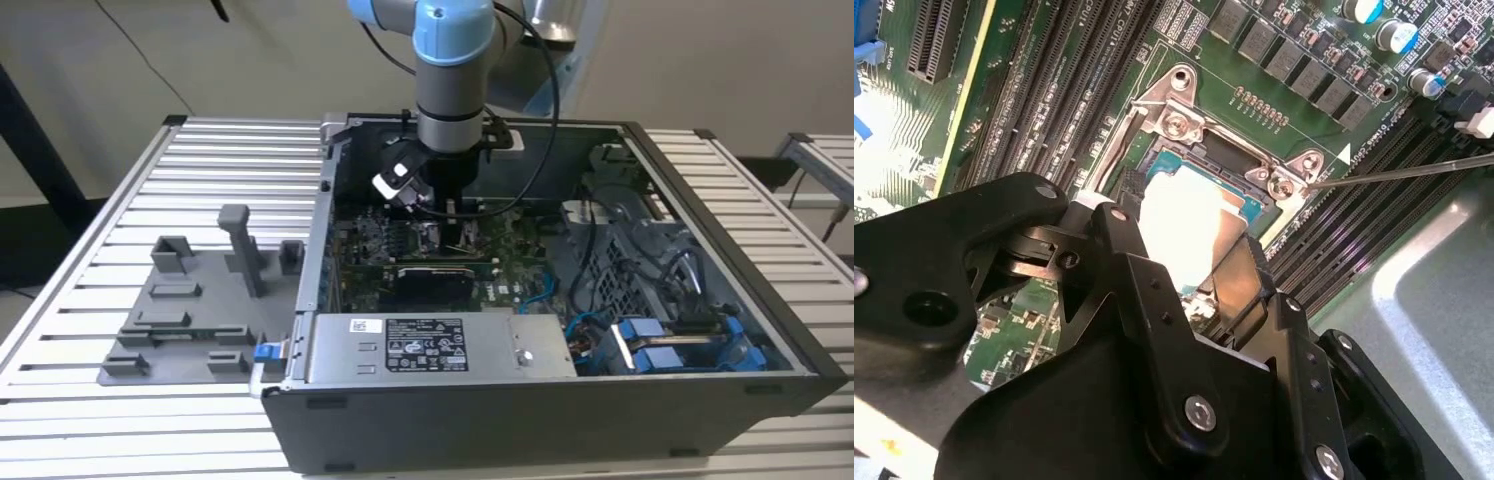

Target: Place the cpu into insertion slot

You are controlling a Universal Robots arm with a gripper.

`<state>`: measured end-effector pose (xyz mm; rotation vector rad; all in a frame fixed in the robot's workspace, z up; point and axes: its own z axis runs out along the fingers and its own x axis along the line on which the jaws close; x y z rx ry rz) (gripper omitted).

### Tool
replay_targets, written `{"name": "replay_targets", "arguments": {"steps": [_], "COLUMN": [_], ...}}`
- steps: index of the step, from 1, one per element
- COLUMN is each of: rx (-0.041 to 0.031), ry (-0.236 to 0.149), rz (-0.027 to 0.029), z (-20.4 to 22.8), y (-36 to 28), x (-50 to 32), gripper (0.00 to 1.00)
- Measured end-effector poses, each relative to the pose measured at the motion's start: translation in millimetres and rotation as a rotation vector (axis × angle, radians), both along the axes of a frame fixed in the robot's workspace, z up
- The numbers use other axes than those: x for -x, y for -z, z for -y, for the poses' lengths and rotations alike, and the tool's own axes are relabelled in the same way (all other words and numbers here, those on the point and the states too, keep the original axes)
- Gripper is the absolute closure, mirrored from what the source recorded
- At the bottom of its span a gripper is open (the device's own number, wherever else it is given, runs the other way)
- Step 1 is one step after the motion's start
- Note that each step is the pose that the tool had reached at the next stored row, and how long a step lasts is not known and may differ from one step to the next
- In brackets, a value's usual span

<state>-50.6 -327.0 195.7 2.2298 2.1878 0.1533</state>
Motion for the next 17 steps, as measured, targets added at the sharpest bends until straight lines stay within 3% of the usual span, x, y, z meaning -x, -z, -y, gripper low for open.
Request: {"name": "replay_targets", "arguments": {"steps": [7, 8, 9, 17], "rx": [-0.0015, -0.0006, -0.0002, -0.0001], "ry": [0.0, 0.0, 0.0, 0.0], "rz": [0.001, 0.0003, 0.0, -0.0006], "z": [-0.3, -0.1, 0.0, 0.0], "y": [-1.0, -3.5, -6.8, -42.2], "x": [-0.2, -0.1, 0.0, 0.0], "gripper": [0.45, 0.45, 0.38, 0.38]}}
